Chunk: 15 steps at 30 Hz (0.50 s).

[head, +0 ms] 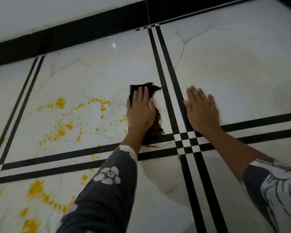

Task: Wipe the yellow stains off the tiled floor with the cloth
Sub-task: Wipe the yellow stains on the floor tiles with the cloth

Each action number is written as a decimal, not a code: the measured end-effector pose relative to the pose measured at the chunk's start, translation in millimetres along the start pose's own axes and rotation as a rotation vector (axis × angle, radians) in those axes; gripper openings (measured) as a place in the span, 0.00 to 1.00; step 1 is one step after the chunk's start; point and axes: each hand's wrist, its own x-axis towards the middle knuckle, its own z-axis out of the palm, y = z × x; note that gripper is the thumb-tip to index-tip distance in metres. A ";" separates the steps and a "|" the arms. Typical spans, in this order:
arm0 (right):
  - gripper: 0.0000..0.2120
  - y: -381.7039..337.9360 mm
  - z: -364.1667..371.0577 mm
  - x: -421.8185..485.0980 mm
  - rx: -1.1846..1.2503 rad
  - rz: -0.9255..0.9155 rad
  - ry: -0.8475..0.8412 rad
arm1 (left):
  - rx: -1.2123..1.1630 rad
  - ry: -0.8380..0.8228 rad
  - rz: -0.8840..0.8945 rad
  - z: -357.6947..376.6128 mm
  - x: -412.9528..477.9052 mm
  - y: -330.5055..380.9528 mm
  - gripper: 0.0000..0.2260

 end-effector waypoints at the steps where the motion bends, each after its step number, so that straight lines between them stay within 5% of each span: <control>1: 0.25 -1.1 2.1 -0.4 -0.009 -0.002 0.001 | -0.010 0.039 -0.120 -0.1 -4.3 -16.2 0.23; 4: 0.25 -3.8 3.4 -1.0 -0.019 0.012 0.006 | -0.005 0.102 -0.235 0.2 -45.8 -2.8 0.24; 9: 0.25 2.6 3.8 2.1 -0.037 -0.003 0.028 | -0.058 -0.060 0.154 4.6 12.2 51.6 0.23; 15: 0.24 0.7 7.7 3.0 -0.026 0.004 0.037 | -0.018 0.083 -0.272 -1.6 3.4 -17.7 0.24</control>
